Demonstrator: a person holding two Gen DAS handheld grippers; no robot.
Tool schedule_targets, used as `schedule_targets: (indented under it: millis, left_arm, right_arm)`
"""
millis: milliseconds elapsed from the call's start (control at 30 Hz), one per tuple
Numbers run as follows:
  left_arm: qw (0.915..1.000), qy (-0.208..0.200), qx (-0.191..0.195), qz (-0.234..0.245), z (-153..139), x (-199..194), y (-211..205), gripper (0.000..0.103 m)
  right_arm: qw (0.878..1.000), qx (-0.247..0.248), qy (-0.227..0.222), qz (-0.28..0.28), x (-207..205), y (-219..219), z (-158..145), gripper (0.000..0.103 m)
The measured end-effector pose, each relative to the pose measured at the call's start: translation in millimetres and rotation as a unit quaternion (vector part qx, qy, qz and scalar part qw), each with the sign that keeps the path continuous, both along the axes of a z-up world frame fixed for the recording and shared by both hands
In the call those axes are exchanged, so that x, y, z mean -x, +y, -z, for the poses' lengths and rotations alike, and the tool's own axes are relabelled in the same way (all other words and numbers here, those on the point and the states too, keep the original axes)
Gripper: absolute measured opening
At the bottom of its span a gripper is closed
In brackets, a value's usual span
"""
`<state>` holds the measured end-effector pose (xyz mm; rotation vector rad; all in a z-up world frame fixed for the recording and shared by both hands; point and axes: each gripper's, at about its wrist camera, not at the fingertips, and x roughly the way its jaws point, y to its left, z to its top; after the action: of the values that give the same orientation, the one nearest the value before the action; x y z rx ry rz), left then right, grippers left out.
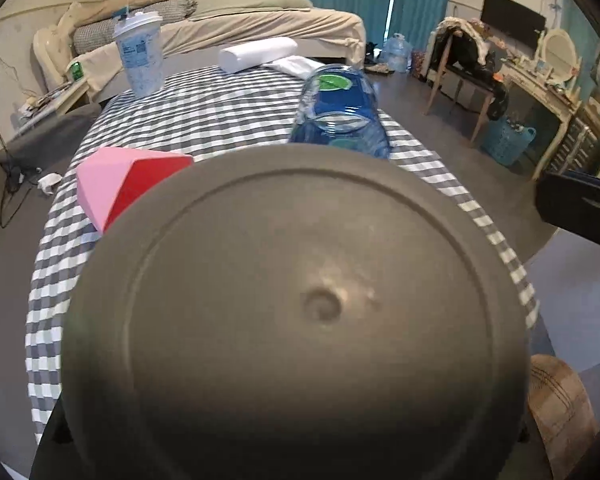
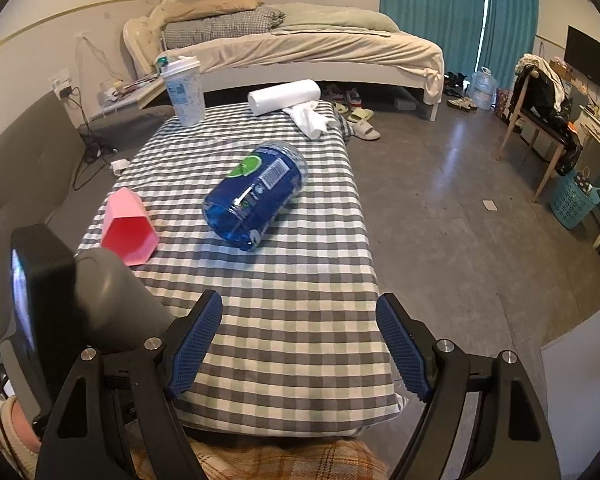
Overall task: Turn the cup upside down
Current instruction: 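Rotate the grey cup in the left gripper so its base faces up, then lower the grey cup rim-down onto the table and open the left gripper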
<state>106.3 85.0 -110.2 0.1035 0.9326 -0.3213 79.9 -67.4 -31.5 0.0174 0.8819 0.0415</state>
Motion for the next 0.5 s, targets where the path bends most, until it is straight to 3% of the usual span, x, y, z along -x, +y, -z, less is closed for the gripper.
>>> schedule_targets:
  millis: [167,500]
  left_arm:
    - [0.9996,-0.019,-0.012,0.017,-9,21,0,0.090]
    - [0.9981,-0.053,-0.030,-0.010,-36,64,40,0.092]
  right_arm:
    - [1.000,0.000,-0.007,0.002,5,-1,-6,0.079]
    - [0.999,0.006,-0.051,0.001,44,5,-39,0.079]
